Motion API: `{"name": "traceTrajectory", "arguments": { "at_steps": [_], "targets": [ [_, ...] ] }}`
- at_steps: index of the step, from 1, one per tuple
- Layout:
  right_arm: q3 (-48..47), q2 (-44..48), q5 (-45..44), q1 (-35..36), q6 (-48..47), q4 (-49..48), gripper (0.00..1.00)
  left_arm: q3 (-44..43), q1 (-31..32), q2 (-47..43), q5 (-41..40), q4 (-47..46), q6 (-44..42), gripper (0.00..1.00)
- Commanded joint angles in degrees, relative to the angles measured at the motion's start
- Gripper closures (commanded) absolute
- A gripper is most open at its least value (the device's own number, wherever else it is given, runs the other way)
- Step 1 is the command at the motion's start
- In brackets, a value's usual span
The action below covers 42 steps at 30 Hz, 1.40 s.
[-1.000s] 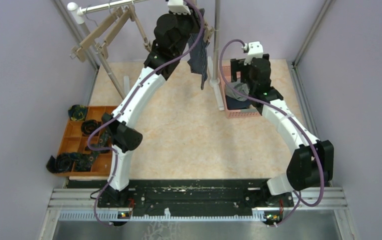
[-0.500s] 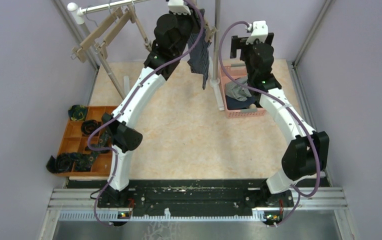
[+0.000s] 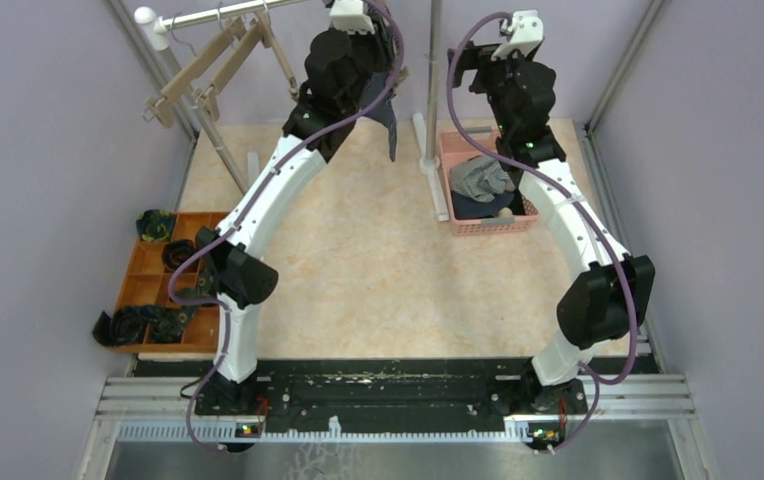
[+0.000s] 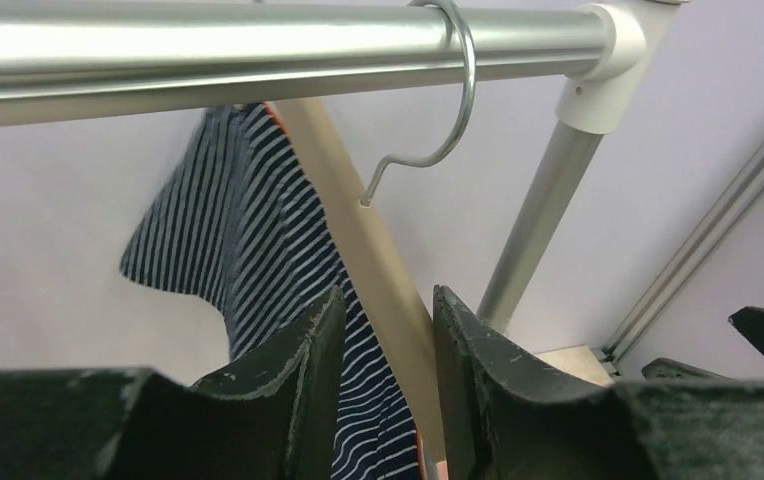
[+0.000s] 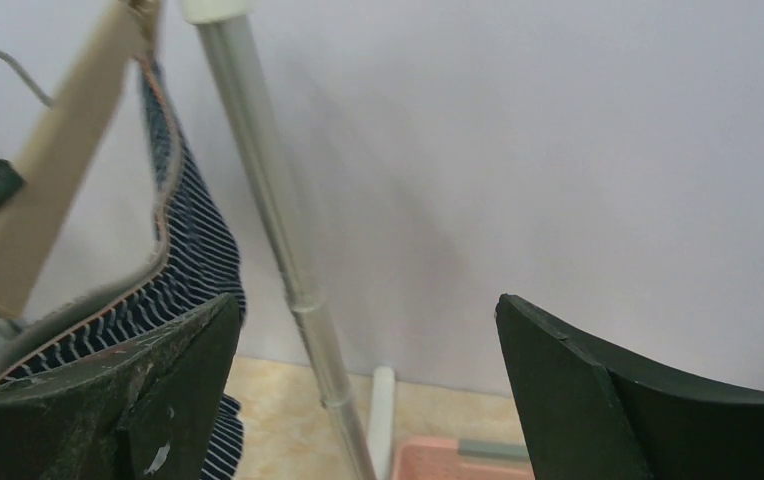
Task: Remove the underwear clipped to the hanger
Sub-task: Pick up the hanger from the clothesline.
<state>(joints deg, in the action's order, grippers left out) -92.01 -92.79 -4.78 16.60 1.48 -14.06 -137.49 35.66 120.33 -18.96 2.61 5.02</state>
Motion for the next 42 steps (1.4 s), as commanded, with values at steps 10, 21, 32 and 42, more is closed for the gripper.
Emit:
{"name": "traceTrajectory", "arguments": {
  "at_steps": [10,21,32,42],
  "targets": [
    [2.19,4.48,8.38,-0.22,5.91,-3.11,0.01,0.94,-0.94,-4.17,-6.14,0.95,-4.45,0.56],
    [5.69,6.59,7.68,0.01,2.40,-2.20,0.01,2.97,-1.91,-5.90,1.92,-4.29,0.04,0.56],
    [8.80,7.57,6.68,-0.06,0.28,-2.34,0.01,2.21,-1.83,-7.13,6.83,-5.44,1.40,0.56],
    [10.14,8.13,6.78,0.09,-1.30,-3.24,0.01,-4.88,-1.91,-1.32,11.09,-1.19,3.34,0.56]
  ]
}}
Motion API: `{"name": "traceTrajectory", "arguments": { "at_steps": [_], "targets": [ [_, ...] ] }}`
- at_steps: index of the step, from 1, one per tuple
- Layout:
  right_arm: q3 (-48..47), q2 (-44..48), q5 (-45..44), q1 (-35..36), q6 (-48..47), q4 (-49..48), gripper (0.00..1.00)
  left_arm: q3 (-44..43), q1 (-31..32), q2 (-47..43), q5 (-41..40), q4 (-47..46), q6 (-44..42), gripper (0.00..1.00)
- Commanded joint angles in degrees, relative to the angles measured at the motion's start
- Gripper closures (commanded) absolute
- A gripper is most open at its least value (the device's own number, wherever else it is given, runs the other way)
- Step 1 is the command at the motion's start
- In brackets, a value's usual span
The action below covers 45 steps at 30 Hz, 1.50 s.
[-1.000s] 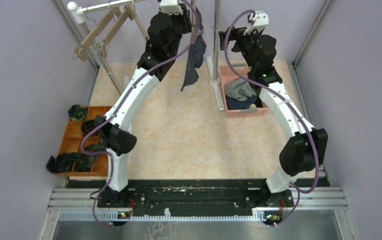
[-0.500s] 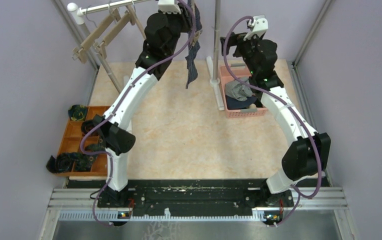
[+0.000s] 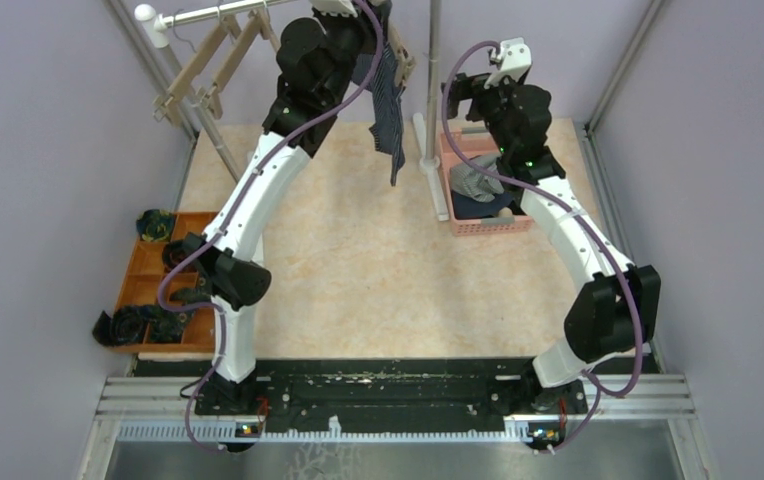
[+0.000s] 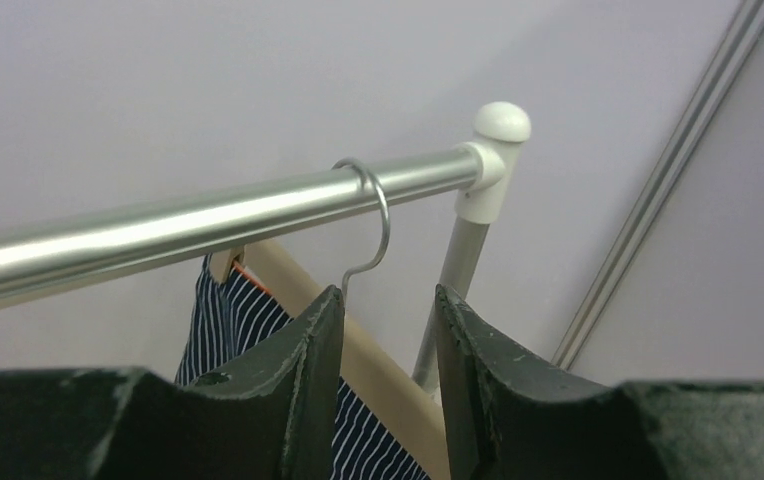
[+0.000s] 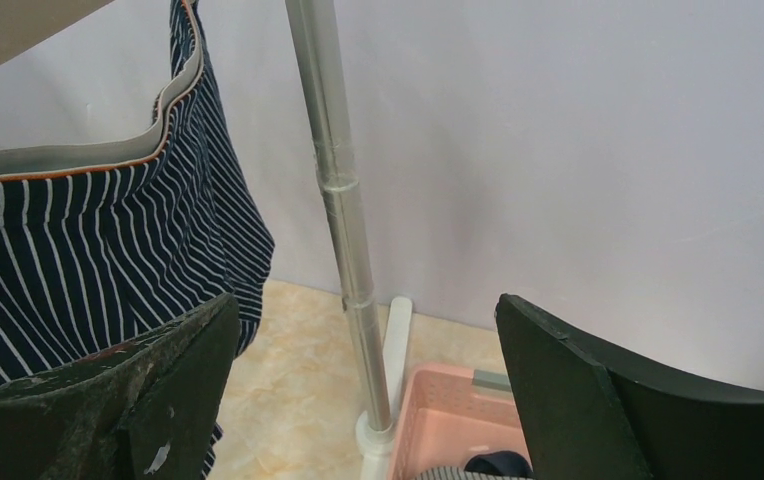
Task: Remove the underwear clipped to the hanger
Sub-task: Pick up the hanger from the clothesline.
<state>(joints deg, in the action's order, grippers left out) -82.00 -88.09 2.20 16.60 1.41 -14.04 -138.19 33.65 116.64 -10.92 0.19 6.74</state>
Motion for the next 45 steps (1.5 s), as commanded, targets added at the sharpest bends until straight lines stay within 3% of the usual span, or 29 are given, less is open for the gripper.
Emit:
{"name": "traceTrajectory", "arguments": {
  "at_steps": [1,14,35,45],
  "targets": [
    [0.47,3.57,-0.21,0.03,-1.23,-3.30,0.01,-4.65,0.10,2.68,3.17,1.71,1.82,0.56],
    [4.43,7.34,-1.19,0.54,-3.04,-4.57,0.01,-2.08,0.10,2.80,3.05,4.82,4.63,0.56],
    [7.59,9.67,-1.95,0.59,-3.78,-3.58,0.01,-1.76,-0.51,8.08,1.44,-2.56,10.36,0.57],
    [8.72,10.02,-1.86,0.62,-3.52,-4.39,0.01,-1.84,-1.63,8.31,-6.29,-0.88,8.63,0.59]
  ]
}}
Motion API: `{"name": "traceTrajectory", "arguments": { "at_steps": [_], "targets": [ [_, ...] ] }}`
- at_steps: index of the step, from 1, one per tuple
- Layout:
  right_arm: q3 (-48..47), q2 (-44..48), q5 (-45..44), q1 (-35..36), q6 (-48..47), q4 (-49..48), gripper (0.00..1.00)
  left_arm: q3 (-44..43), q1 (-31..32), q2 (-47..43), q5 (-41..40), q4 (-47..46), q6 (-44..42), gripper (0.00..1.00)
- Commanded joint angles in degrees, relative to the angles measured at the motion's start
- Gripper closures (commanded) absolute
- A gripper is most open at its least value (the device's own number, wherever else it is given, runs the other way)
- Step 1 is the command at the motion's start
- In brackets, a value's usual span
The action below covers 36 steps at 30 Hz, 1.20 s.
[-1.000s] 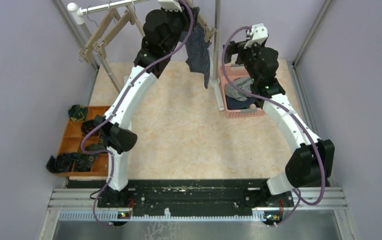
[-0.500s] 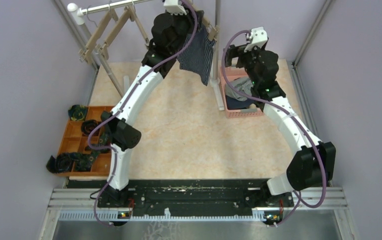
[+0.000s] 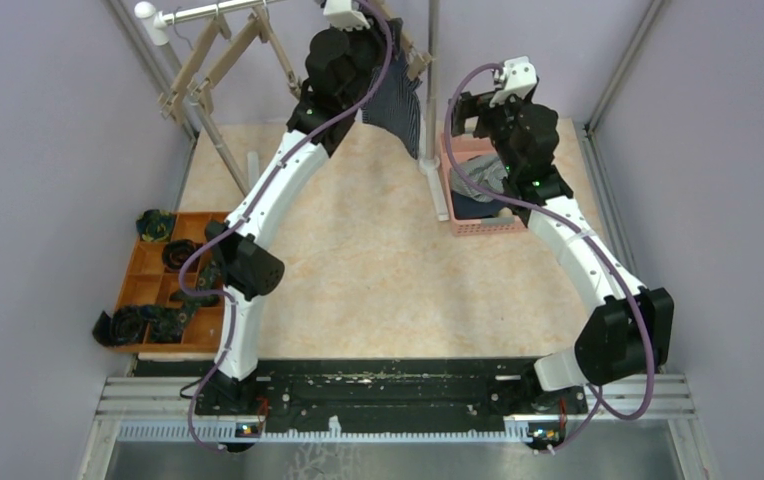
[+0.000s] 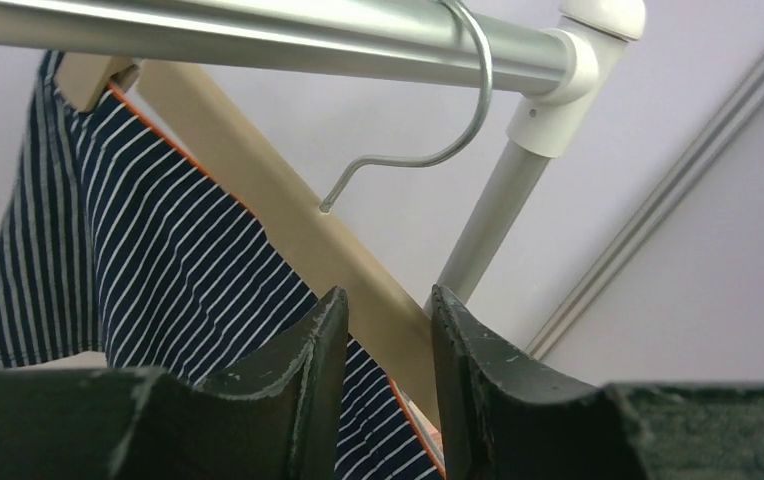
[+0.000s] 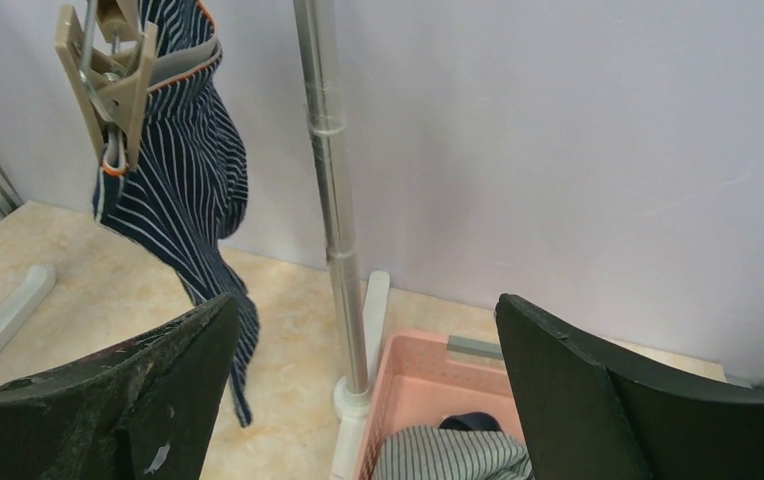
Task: Remove the underwear clipped to the hanger
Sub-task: Pick up the hanger from the clothesline.
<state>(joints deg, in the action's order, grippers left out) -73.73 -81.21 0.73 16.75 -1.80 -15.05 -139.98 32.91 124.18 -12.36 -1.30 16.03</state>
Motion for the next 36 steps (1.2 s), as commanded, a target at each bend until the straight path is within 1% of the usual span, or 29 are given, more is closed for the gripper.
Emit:
{"name": "traceTrajectory", "arguments": {
  "at_steps": [1,4,7,14,19,21,23,25,36],
  "targets": [
    [0.71,3.24,-0.65,0.43,-0.26,-3.55,0.01,0.05,-1.13,0.65,-6.23,1.20,-0.61,0.59],
    [1.08,3.48,-1.07,0.45,-0.33,-3.80,0.01,0.22,-2.02,0.39,-9.28,2.99,0.47,0.60],
    [1.75,3.92,-1.08,0.42,-0.44,-4.55,0.01,0.49,-2.89,0.27,-9.53,3.11,1.63,0.60],
    [3.69,5.10,-0.86,0.44,-0.83,-6.52,0.01,-0.66,-3.35,1.42,-6.39,-0.06,1.20,0.61],
    [4.87,6.07,-0.78,0.53,-1.18,-7.37,0.01,-1.47,-3.39,2.87,-5.00,0.79,1.28,0.62],
    [5.67,6.61,-1.18,0.56,-1.28,-8.01,0.01,-1.42,-3.46,3.07,-6.26,1.94,1.50,0.63],
    [6.27,7.16,-1.34,0.52,-1.42,-8.53,0.01,-0.72,-3.38,2.69,-9.50,3.02,1.45,0.64],
    [6.61,7.29,-1.39,0.63,-1.54,-8.80,0.01,1.65,-3.45,1.35,-11.33,1.57,0.98,0.64],
    [7.64,7.07,-0.97,0.82,-1.35,-10.10,0.01,2.25,-3.52,-0.30,-14.05,1.77,0.66,0.65]
  ]
}}
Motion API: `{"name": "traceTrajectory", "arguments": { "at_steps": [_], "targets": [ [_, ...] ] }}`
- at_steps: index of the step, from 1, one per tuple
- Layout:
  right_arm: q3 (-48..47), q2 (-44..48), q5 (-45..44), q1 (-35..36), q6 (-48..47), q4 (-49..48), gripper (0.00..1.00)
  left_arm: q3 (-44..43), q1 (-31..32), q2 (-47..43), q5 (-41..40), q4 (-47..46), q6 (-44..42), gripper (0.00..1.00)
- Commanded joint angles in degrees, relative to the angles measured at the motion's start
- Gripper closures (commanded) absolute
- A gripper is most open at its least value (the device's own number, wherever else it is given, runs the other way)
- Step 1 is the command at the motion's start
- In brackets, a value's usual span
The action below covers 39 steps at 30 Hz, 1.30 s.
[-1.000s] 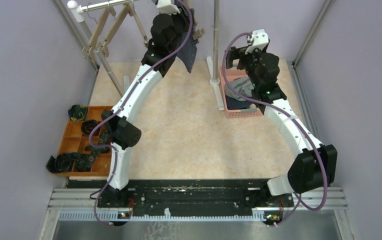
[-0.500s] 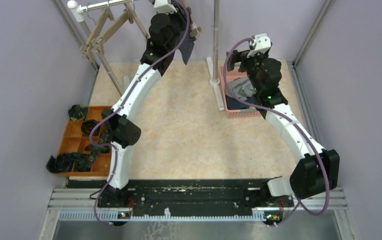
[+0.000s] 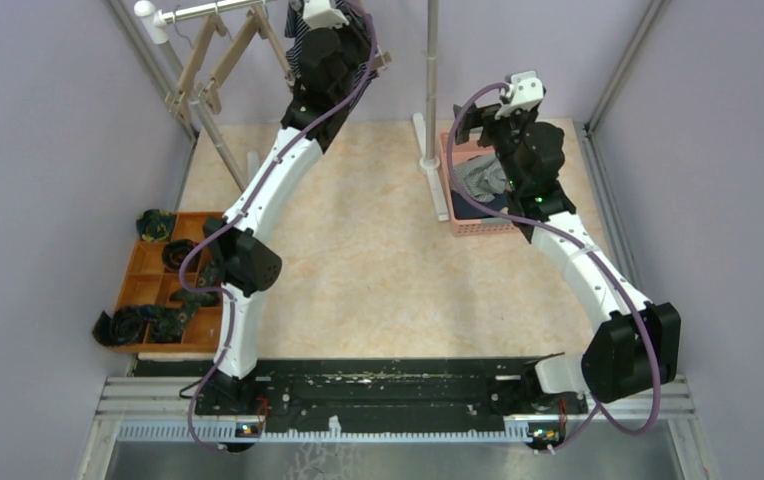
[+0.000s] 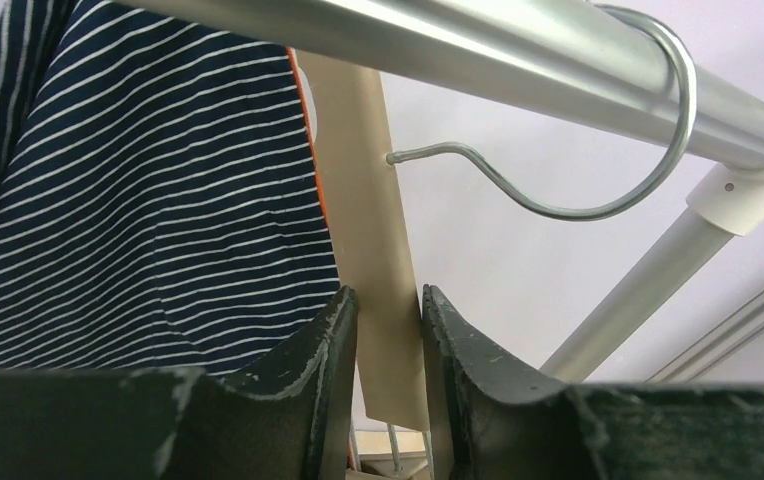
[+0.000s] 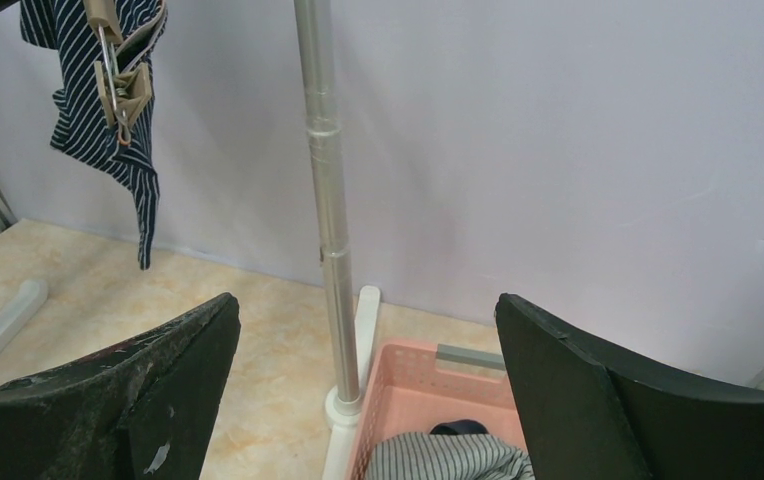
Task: Remove the underwear clipped to the hanger
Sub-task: Pick up the hanger from the clothesline.
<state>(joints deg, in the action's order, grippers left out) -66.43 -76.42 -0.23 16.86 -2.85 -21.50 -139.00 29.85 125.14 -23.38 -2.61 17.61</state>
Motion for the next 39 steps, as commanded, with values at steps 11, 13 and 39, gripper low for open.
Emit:
{"name": "traceTrajectory", "arguments": {
  "at_steps": [11,13,39],
  "targets": [
    [0.88,1.62,1.32,0.74,0.50,-4.54,0.01,0.51,-0.73,2.93,8.99,-11.10,-3.35,0.60],
    [1.12,1.66,1.22,0.80,0.23,-4.56,0.01,-0.13,-0.72,3.80,9.42,-12.83,-2.26,0.60],
    [3.40,2.10,-0.07,0.80,3.88,-6.46,0.01,10.93,-0.78,-8.11,-4.43,-4.81,-4.85,0.71]
  ]
}}
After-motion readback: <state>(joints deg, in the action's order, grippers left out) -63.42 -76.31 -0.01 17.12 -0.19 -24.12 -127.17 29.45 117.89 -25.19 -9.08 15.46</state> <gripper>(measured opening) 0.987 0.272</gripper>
